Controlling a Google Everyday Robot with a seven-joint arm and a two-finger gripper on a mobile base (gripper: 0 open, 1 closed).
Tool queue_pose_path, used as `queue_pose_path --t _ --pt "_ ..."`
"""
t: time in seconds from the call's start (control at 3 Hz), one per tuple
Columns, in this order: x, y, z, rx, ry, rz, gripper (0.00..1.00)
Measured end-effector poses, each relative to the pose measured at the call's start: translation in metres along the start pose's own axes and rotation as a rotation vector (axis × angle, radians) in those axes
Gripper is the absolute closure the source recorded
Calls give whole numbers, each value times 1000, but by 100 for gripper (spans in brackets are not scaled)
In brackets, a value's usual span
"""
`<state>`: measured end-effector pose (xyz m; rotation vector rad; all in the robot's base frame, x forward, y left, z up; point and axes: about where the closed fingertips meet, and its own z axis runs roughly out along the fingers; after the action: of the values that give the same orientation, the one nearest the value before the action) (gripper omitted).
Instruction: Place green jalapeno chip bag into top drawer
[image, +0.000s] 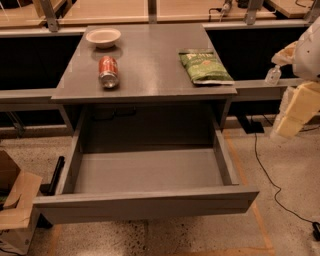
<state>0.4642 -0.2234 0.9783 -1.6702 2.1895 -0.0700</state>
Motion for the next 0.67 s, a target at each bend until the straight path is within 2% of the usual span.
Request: queue_pose_path --t 0.33,0.67 --pt "-10 -48 1 55 -88 -2 0" --pt "-11 -48 1 56 -88 -2 0"
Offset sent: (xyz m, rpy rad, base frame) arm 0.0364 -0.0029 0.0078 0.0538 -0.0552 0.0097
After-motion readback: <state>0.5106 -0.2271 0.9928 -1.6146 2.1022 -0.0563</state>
